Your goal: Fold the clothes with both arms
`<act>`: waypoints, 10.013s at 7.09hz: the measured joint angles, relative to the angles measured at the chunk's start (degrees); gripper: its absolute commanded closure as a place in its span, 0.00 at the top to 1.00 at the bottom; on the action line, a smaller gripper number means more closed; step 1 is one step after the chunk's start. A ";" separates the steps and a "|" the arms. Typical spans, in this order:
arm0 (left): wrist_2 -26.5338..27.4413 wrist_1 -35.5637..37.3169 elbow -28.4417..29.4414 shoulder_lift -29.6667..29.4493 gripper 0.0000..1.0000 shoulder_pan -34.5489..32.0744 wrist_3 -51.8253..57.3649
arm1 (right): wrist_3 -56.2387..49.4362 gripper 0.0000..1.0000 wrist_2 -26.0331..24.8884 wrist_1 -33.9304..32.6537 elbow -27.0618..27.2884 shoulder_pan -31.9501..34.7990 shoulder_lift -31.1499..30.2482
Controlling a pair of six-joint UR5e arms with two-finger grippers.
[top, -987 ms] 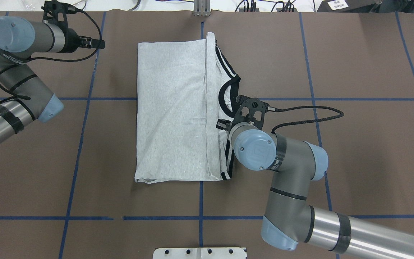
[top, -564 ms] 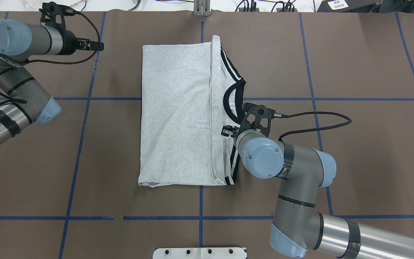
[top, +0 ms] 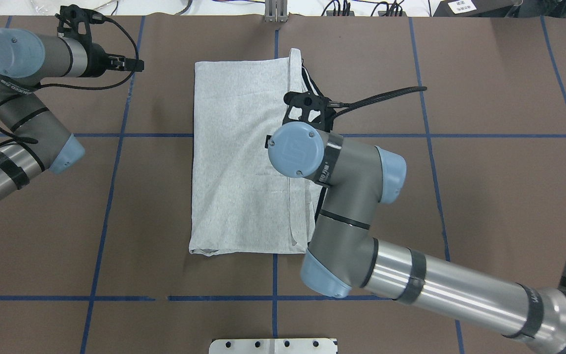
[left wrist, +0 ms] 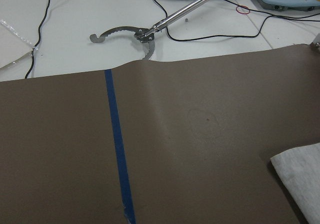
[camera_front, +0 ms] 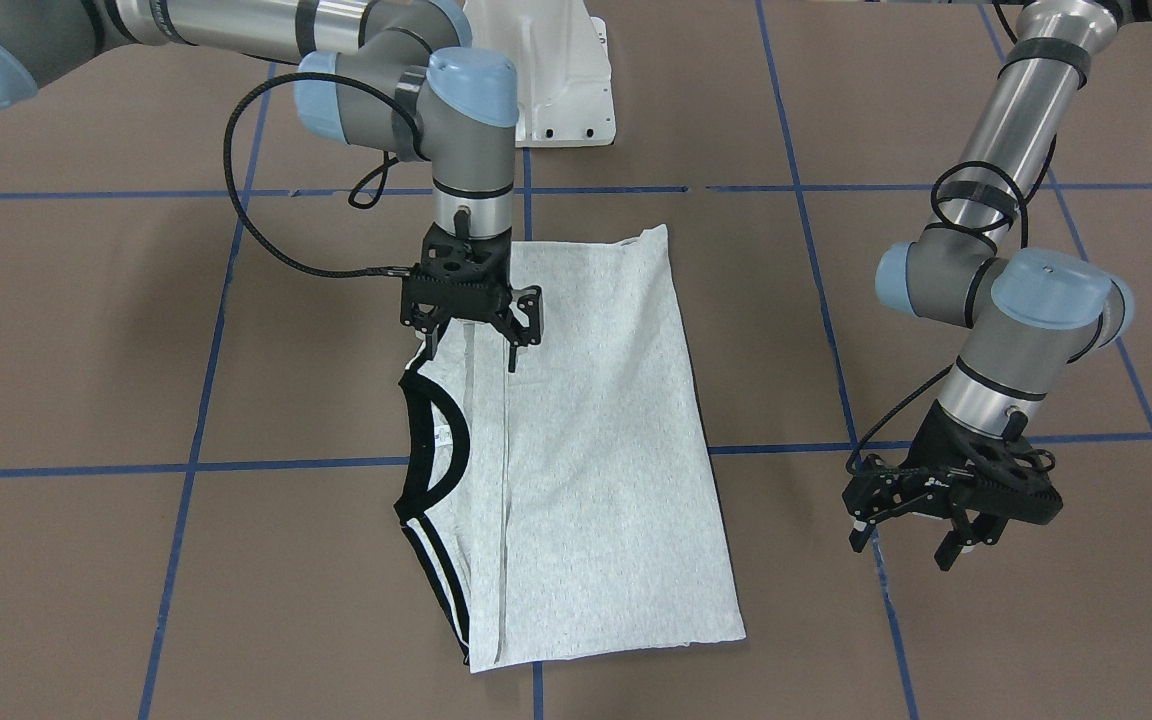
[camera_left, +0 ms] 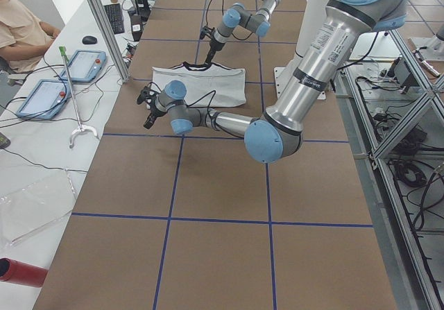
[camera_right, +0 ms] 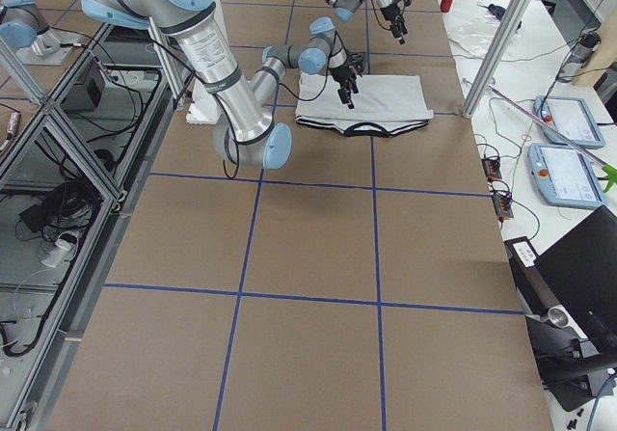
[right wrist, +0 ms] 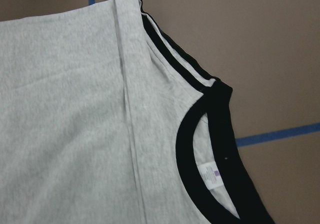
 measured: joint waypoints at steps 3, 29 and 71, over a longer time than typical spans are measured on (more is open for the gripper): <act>0.00 0.00 -0.11 0.00 1.00 0.21 -0.06 | -7.96 1.00 3.75 -0.81 -18.32 4.13 10.94; 0.00 -0.44 0.03 0.18 1.00 1.30 -0.29 | -23.58 1.00 6.76 -11.14 -8.70 5.06 5.48; 10.75 16.89 -39.49 19.33 0.00 36.41 -44.73 | 22.27 0.92 -5.36 10.75 29.16 -14.18 -23.52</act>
